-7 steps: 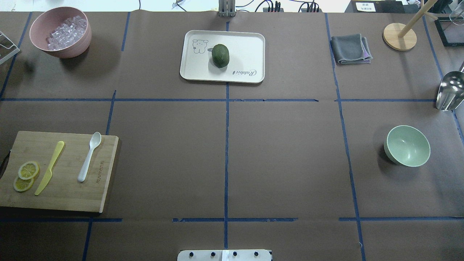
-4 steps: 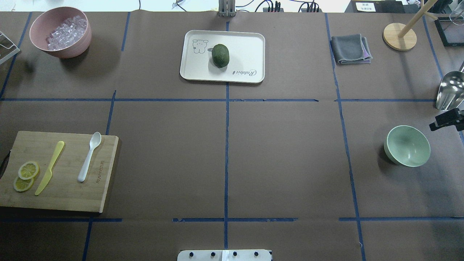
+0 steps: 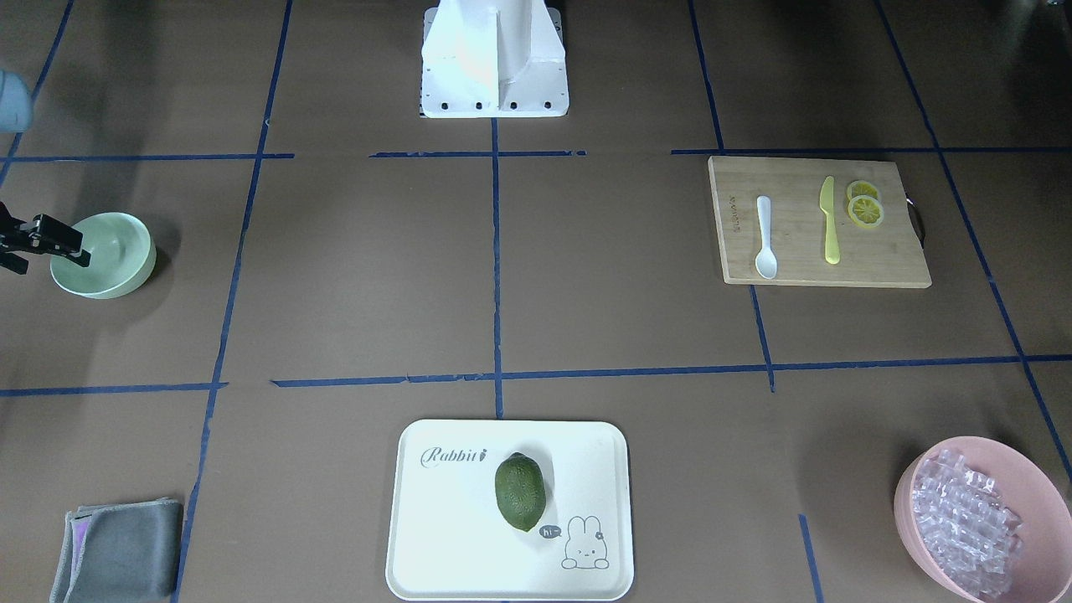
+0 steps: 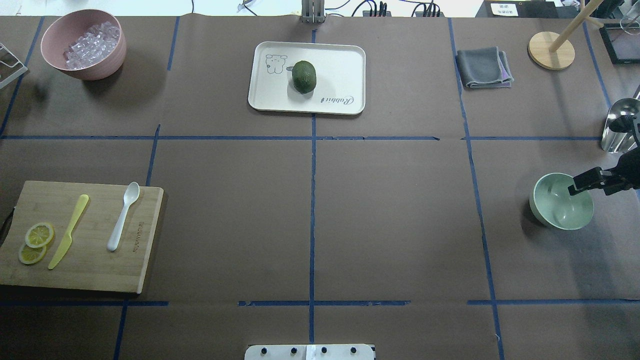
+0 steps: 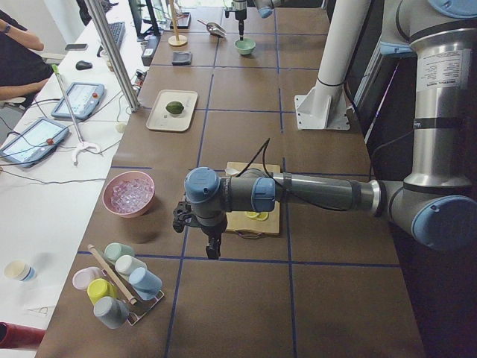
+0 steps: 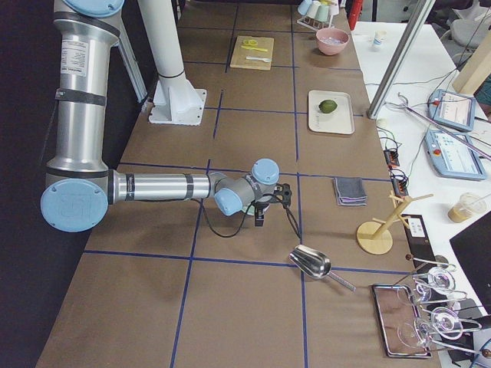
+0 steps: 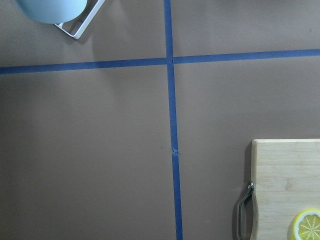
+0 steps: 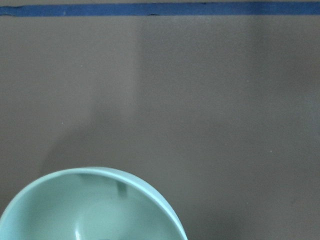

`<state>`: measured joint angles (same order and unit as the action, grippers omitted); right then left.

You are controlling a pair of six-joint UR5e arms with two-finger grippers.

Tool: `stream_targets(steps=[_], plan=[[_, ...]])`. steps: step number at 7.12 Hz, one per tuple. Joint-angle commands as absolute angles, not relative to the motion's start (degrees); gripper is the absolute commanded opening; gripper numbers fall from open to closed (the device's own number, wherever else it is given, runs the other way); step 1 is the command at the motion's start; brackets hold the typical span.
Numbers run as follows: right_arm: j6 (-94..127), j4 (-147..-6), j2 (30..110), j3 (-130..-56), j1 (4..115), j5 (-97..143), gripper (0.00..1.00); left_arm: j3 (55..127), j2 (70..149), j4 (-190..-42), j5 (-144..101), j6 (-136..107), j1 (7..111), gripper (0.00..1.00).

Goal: Place spoon in bowl
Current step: 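Reach the right gripper down to the rim of the pale green bowl and grasp it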

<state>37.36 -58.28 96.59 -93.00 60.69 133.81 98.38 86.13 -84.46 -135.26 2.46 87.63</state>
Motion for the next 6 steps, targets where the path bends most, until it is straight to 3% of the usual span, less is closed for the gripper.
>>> stream_targets(steps=[1,2,4,6], plan=[[37.5,-57.8,96.6,-92.4,59.9,133.8,0.33,98.4,86.1,-84.5,-135.3,2.5,87.6,1.0],[37.5,-57.8,96.6,-92.5,59.9,133.9,0.04,98.5,86.1,-84.5,-135.3,2.5,87.6,1.0],[37.4,-57.7,96.8,-93.5,60.0,134.7,0.0,98.6,86.1,-84.5,-135.3,2.5,87.6,1.0],[39.1,-58.2,97.3,-99.5,60.0,137.8,0.0,98.6,86.1,-84.5,-135.4,2.5,87.6,1.0]])
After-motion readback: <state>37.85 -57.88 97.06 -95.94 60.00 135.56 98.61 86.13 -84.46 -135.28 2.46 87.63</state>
